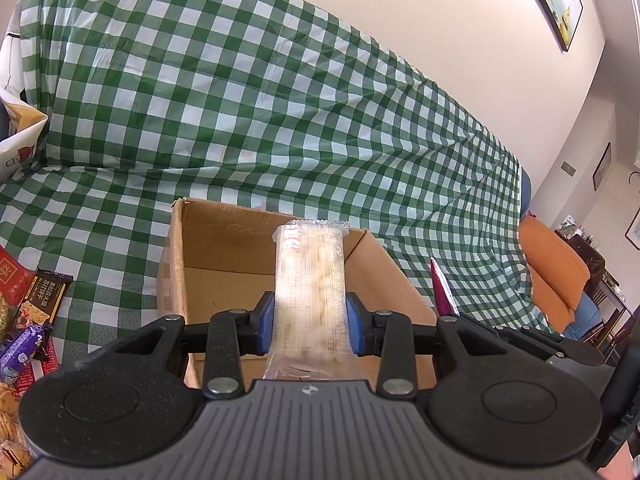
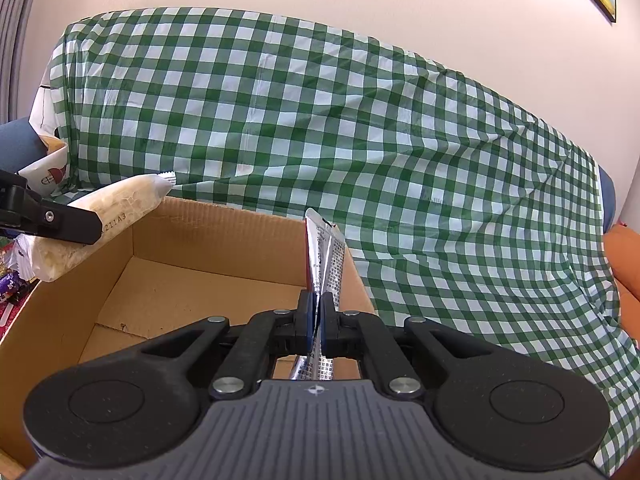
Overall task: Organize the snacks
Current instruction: 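Carry the white bar in the left gripper and silver bar in the right over the box, then open both grippers to drop the bars into the cardboard box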
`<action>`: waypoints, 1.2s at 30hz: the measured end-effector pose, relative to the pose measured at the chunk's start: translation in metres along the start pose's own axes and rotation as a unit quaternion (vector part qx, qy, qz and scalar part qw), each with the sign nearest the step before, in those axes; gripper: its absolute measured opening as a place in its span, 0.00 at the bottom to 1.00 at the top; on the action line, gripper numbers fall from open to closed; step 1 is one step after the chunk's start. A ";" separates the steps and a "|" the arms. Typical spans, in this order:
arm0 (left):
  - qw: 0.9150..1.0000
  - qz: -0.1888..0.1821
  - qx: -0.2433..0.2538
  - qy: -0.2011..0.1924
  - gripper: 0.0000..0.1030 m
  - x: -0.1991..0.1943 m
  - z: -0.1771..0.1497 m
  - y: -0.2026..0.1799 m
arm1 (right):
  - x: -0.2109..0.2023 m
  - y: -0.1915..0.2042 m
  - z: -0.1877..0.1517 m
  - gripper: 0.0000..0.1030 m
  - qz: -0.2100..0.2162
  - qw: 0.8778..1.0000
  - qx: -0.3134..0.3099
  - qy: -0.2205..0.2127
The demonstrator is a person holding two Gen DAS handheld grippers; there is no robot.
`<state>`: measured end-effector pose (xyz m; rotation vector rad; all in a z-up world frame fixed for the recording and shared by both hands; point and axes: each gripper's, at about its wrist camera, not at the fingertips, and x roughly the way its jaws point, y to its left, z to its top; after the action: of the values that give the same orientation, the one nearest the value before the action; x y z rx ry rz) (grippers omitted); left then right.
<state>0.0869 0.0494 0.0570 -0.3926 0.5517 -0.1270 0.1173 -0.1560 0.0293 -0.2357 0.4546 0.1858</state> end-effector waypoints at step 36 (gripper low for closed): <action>0.998 0.034 -0.043 -0.031 0.20 -0.049 0.014 0.087 | -0.007 0.081 0.024 0.40 0.061 0.998 0.000 -0.022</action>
<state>0.0543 0.1448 0.0565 -0.4606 0.5098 -0.0260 0.1022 -0.0728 0.0391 -0.2037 0.4248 0.3089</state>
